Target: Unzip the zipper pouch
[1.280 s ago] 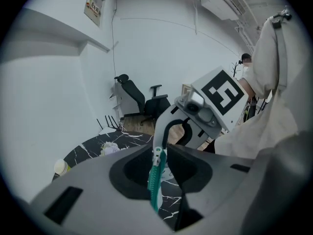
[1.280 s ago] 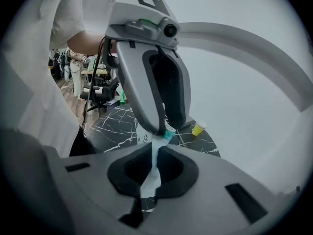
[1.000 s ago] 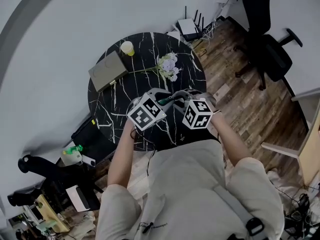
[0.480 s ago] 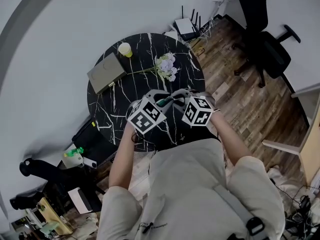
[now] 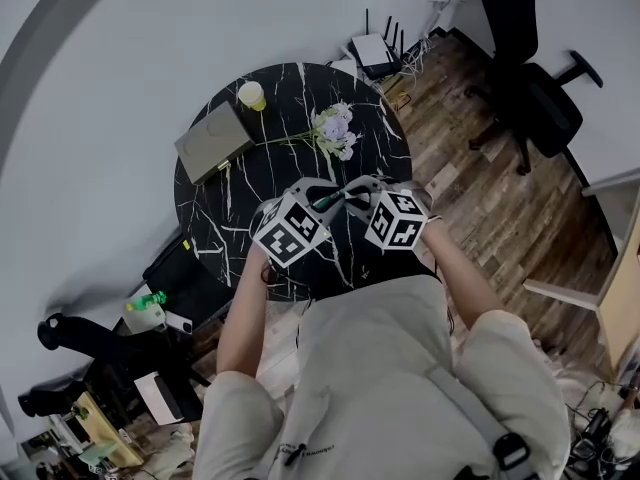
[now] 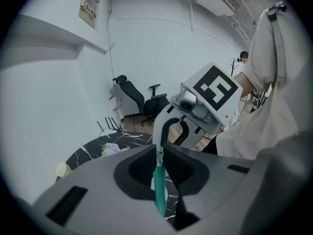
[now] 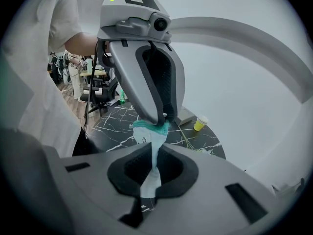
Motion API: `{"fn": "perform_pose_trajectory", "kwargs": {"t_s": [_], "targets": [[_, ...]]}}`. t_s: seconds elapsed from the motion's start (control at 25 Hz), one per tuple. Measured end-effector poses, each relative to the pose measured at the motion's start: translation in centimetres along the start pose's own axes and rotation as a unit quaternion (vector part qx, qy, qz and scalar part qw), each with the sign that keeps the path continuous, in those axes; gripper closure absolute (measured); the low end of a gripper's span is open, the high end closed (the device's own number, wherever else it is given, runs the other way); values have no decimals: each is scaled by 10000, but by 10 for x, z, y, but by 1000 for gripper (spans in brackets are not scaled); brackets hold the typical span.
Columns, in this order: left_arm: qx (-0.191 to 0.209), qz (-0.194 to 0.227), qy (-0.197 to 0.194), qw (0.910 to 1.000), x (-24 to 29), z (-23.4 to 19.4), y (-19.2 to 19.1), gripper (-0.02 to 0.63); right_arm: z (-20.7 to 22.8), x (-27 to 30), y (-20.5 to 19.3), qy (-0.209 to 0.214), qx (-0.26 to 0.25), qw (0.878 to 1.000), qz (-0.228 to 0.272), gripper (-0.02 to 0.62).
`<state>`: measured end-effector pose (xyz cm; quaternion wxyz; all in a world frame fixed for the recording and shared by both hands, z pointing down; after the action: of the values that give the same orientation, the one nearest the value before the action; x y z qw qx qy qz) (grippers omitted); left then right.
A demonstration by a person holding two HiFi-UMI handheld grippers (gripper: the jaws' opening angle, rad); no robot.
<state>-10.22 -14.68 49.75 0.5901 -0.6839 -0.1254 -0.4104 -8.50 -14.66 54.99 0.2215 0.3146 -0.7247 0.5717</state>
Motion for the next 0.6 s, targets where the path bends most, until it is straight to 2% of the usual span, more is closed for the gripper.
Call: {"fn": "perform_pose_trajectory", "kwargs": {"t_s": [0.2, 0.32, 0.36, 0.44, 0.6], "targets": [[-371, 384, 69, 9986, -4, -4, 2, 554, 4, -1, 1, -104, 111, 9999, 82, 581], [-1091, 891, 252, 9897, -9, -12, 1, 555, 8, -3, 1, -250, 285, 9991, 186, 581], [-1465, 1127, 290, 9823, -11, -16, 0, 555, 10, -3, 1, -315, 355, 9986, 217, 581], [-2290, 1618, 312, 9594, -15, -23, -4, 555, 12, -3, 3, -444, 491, 9974, 275, 581], [-3670, 2412, 331, 8978, -20, -34, -15, 557, 16, 0, 5, -698, 679, 9946, 350, 581]]}}
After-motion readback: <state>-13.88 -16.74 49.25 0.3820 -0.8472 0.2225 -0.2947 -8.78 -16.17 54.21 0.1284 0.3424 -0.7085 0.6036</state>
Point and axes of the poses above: the fingertips, and each gripper's own axes: x forward along the fingers, z to its right, y out of its top, the point moved 3 cm from there along -x, backward along the fingers, and after that the axes turned 1 degree about -y, right-handed, at the moved point
